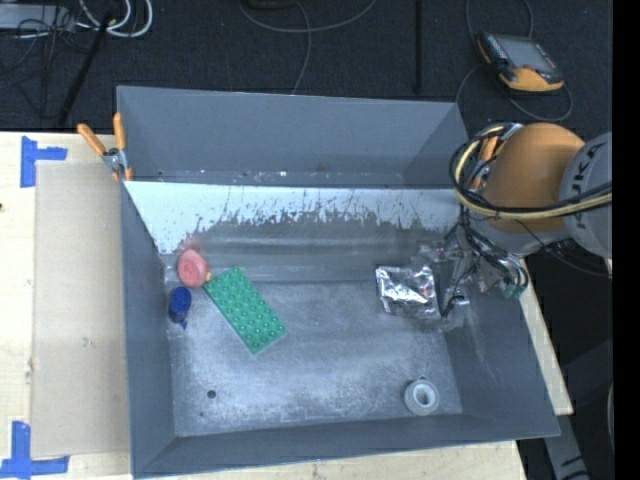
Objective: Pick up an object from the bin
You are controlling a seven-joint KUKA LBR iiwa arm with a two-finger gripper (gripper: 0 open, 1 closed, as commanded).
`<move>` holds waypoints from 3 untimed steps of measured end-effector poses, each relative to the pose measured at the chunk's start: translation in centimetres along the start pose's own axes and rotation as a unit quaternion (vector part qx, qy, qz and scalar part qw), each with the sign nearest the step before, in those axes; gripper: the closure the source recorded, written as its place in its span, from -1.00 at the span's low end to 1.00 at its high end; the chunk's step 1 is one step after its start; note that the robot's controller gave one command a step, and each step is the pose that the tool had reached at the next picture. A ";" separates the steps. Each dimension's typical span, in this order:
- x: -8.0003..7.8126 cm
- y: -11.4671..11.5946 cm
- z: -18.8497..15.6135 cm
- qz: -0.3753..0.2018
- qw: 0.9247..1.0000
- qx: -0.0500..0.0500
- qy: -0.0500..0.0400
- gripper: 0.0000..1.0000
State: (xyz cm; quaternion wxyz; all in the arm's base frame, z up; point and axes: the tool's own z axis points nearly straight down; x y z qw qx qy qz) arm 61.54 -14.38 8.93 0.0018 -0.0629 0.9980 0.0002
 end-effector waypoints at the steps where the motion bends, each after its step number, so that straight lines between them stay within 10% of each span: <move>1: -0.6 4.4 2.0 0.095 0.995 -0.001 0.002 -1.00; 2: -0.7 4.3 1.9 0.093 0.996 0.000 0.001 1.00; 3: 1.6 7.8 -13.0 0.095 0.995 0.000 -0.003 1.00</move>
Offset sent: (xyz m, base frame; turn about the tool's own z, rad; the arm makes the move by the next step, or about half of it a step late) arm 0.0006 0.0422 -0.0193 0.1915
